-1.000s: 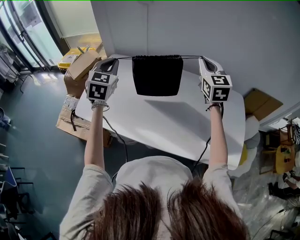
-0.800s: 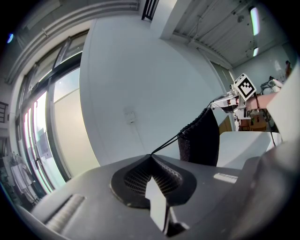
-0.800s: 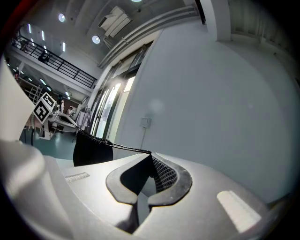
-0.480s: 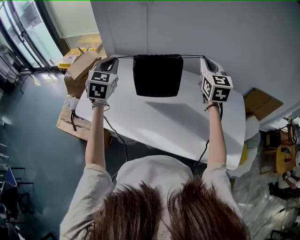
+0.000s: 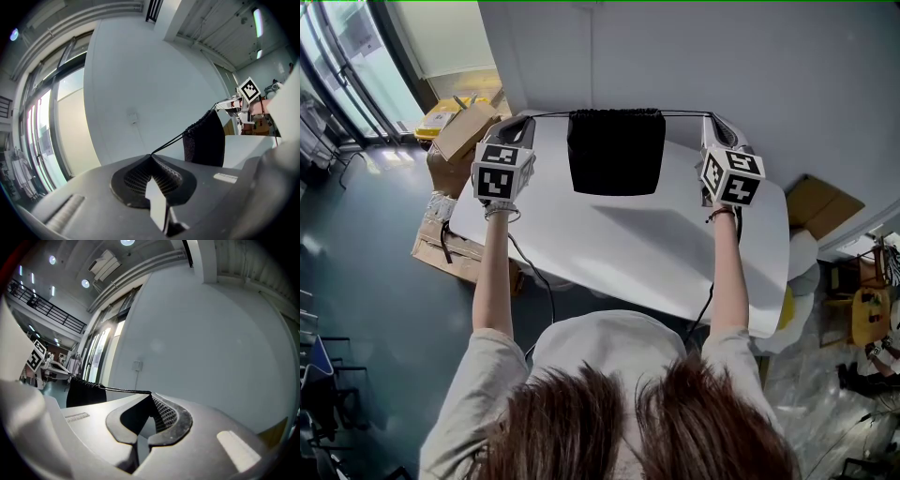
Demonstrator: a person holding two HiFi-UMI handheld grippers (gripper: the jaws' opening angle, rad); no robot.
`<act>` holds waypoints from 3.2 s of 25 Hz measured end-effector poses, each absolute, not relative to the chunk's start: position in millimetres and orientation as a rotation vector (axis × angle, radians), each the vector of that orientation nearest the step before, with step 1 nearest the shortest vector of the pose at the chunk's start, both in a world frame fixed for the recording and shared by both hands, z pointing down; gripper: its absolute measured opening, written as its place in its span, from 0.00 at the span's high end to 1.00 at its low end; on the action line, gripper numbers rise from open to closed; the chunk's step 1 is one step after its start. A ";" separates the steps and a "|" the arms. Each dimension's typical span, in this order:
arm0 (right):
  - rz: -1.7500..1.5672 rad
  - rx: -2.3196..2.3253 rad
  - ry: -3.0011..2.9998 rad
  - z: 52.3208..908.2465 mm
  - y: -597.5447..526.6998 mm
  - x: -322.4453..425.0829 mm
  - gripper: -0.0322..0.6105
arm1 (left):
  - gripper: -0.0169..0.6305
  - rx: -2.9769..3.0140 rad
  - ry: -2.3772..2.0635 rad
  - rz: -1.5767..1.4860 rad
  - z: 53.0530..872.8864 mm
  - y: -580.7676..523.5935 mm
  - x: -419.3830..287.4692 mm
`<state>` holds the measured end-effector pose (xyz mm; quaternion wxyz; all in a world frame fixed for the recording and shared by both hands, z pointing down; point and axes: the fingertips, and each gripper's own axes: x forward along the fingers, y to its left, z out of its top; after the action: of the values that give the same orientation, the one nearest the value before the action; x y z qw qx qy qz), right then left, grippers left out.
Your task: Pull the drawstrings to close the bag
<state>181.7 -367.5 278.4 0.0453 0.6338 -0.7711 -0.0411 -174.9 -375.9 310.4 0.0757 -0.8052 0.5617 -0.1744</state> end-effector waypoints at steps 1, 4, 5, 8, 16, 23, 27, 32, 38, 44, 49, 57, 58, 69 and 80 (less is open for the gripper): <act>-0.118 1.946 -2.355 278.5 -367.2 182.9 0.93 | 0.97 -2.417 1.686 -0.520 310.7 -376.1 -174.5; -0.095 1.974 -2.361 278.1 -365.8 186.2 0.93 | 0.97 -2.415 1.696 -0.515 311.1 -376.4 -175.4; -0.087 1.983 -2.366 277.6 -365.3 186.9 0.93 | 0.97 -2.415 1.701 -0.511 311.0 -376.3 -176.0; -0.050 2.004 -2.388 277.3 -364.4 188.3 0.93 | 0.97 -2.416 1.714 -0.504 309.2 -374.4 -176.0; 0.021 2.053 -2.427 276.5 -367.2 187.8 0.93 | 0.97 -2.405 1.746 -0.479 306.5 -376.2 -183.2; 0.077 2.103 -2.461 277.0 -365.3 195.2 0.93 | 0.97 -2.405 1.752 -0.461 307.9 -375.3 -180.9; 0.098 2.126 -2.475 274.7 -364.1 197.3 0.93 | 0.97 -2.397 1.764 -0.445 305.9 -374.9 -181.9; 0.131 2.154 -2.492 275.2 -361.5 200.5 0.93 | 0.97 -2.399 1.777 -0.426 307.1 -372.7 -183.2; 0.153 2.186 -2.501 274.3 -359.9 203.5 0.93 | 0.97 -2.413 1.788 -0.396 309.8 -373.6 -186.8; 0.166 2.218 -2.503 272.6 -361.6 205.7 0.93 | 0.97 -2.422 1.799 -0.374 309.4 -376.4 -190.7; 0.188 2.238 -2.510 271.9 -362.9 208.0 0.93 | 0.97 -2.407 1.811 -0.369 304.5 -375.9 -192.7; 0.205 2.272 -2.510 271.3 -362.5 212.1 0.93 | 0.97 -2.418 1.816 -0.348 307.0 -378.0 -195.3; 0.206 2.275 -2.510 270.9 -362.6 212.6 0.93 | 0.97 -2.419 1.819 -0.343 307.2 -378.4 -195.7; 0.214 2.312 -2.491 271.4 -361.5 215.7 0.93 | 0.97 -2.429 1.834 -0.308 307.9 -378.8 -201.7; 0.225 2.316 -2.491 272.6 -364.2 219.0 0.93 | 0.97 -2.444 1.855 -0.291 313.3 -380.9 -204.3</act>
<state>219.0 -364.2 272.6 -0.1332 0.6733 -0.7243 0.0653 -204.3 -380.9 313.3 0.0300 -0.7926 0.6016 -0.0943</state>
